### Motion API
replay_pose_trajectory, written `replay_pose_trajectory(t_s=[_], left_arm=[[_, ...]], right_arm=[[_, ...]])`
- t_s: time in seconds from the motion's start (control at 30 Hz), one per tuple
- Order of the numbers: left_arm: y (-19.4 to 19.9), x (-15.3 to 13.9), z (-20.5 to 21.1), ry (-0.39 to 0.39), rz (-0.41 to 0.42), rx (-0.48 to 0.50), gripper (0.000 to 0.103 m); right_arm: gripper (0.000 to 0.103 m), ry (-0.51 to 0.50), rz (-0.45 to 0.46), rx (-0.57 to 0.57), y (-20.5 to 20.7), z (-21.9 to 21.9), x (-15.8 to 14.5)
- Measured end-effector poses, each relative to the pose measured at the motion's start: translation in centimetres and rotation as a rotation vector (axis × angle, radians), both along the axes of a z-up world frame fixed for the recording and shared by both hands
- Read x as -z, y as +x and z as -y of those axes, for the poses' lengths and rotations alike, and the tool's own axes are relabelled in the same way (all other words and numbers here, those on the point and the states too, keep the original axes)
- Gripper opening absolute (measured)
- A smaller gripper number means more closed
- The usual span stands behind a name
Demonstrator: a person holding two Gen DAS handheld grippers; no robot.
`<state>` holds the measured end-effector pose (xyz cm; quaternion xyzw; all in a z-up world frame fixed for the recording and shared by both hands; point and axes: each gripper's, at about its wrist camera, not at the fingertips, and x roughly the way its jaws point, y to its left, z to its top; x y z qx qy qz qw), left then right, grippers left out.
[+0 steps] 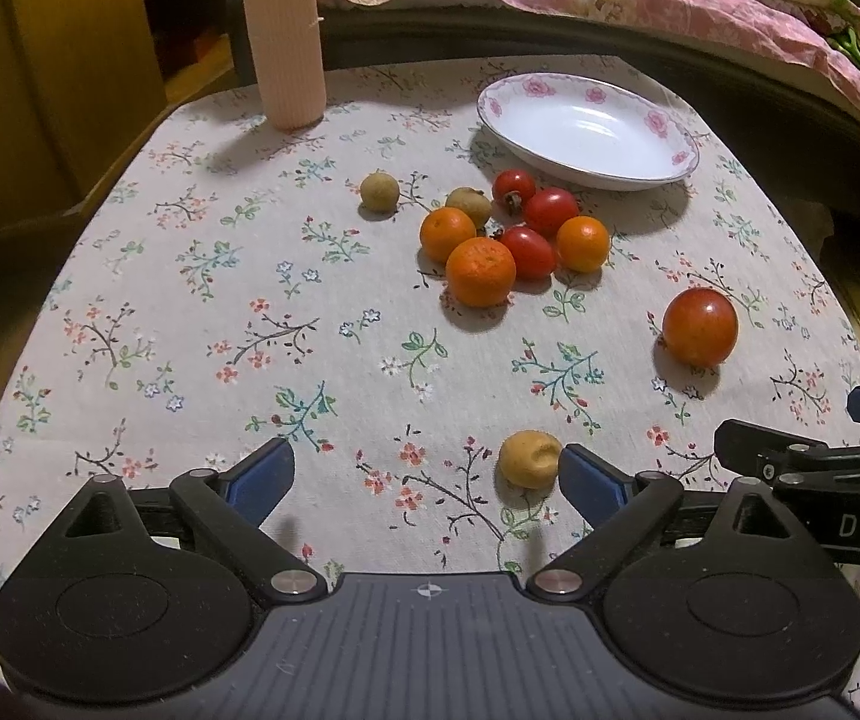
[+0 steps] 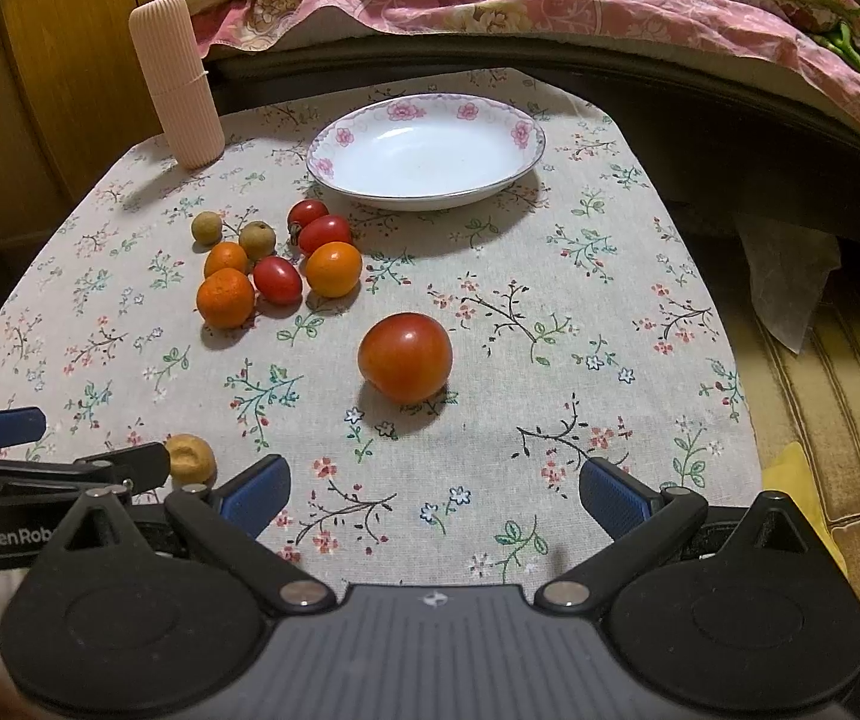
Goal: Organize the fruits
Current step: 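Move left tool to the tan round fruit while right tool approaches the large red tomato, then close left tool on the tan fruit while right tool closes on the large red tomato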
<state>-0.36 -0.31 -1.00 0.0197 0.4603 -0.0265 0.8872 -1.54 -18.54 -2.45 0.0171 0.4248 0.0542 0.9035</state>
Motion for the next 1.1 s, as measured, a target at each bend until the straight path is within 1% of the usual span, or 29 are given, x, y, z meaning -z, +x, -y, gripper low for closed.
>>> replay_pose_trajectory(t_s=[0.17, 0.33, 0.47, 0.63, 0.7, 0.77, 0.8, 0.87, 1.0, 1.03, 1.07, 1.1], left_arm=[[-0.2, 0.1, 0.0, 0.007, -0.001, 0.013, 0.097], [-0.3, 0.5, 0.4, 0.021, 0.001, 0.051, 0.097], [-0.3, 0.6, 1.0, 0.057, 0.024, 0.076, 0.097], [0.4, 1.0, 1.5, 0.045, 0.022, 0.098, 0.095], [0.7, 1.3, 1.8, 0.055, 0.019, 0.109, 0.092], [1.0, 1.6, 2.1, 0.063, 0.014, 0.116, 0.082], [1.2, 1.8, 2.1, 0.052, 0.007, 0.122, 0.081], [1.5, 2.1, 2.1, 0.028, -0.008, 0.122, 0.074], [1.6, 2.3, 2.1, 0.027, -0.012, 0.125, 0.074], [1.6, 2.3, 2.1, 0.025, -0.011, 0.125, 0.073], [1.7, 2.3, 2.1, 0.017, -0.008, 0.129, 0.068], [1.7, 2.3, 2.1, 0.005, -0.008, 0.134, 0.066]], right_arm=[[0.103, -0.003, -0.009, -0.007, 0.1, 0.0, -0.2], [0.103, -0.004, -0.022, -0.016, 0.1, 0.1, 0.0], [0.103, 0.007, -0.023, -0.01, 0.4, 0.4, -0.2], [0.103, 0.018, -0.023, -0.012, 0.8, 0.7, -0.4], [0.103, 0.023, -0.024, -0.009, 1.0, 0.8, -0.5], [0.103, 0.025, -0.027, -0.008, 1.2, 0.9, -0.4], [0.103, 0.026, -0.03, -0.008, 1.3, 0.9, -0.4], [0.103, 0.029, -0.035, -0.009, 1.5, 1.0, -0.3], [0.103, 0.037, -0.041, -0.005, 1.8, 1.2, -0.3], [0.103, 0.04, -0.043, -0.004, 1.9, 1.3, -0.2], [0.103, 0.042, -0.045, -0.004, 2.0, 1.3, -0.2], [0.103, 0.045, -0.046, -0.007, 2.1, 1.3, -0.1]])
